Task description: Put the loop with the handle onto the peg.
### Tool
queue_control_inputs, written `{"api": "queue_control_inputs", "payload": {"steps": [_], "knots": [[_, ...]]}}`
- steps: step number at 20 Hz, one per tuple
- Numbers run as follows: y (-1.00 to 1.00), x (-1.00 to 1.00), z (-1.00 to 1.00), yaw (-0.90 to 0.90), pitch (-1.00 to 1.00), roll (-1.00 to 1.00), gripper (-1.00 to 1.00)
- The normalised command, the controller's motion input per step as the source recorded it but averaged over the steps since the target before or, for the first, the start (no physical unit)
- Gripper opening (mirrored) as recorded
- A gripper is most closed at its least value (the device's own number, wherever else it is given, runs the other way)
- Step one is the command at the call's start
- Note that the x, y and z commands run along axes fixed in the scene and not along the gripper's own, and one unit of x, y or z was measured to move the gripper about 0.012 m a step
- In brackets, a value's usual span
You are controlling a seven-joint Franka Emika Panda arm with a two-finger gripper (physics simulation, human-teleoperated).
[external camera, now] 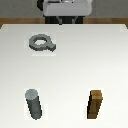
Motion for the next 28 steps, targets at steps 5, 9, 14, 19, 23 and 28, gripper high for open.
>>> {"api": "queue_control_inputs", "payload": {"steps": [5,9,14,19,23,28], "knots": [[0.00,0.00,0.00,0.00,0.00,0.00,1.00],[-0.25,0.00,0.00,0.00,0.00,0.00,1.00],[-0.80,0.00,0.00,0.03,0.00,0.00,1.00],[0.00,0.00,0.00,0.69,0.00,0.00,1.00],[0.00,0.00,0.00,1.00,0.00,0.00,1.00],[0.00,0.00,0.00,0.36,0.00,0.00,1.00]]}}
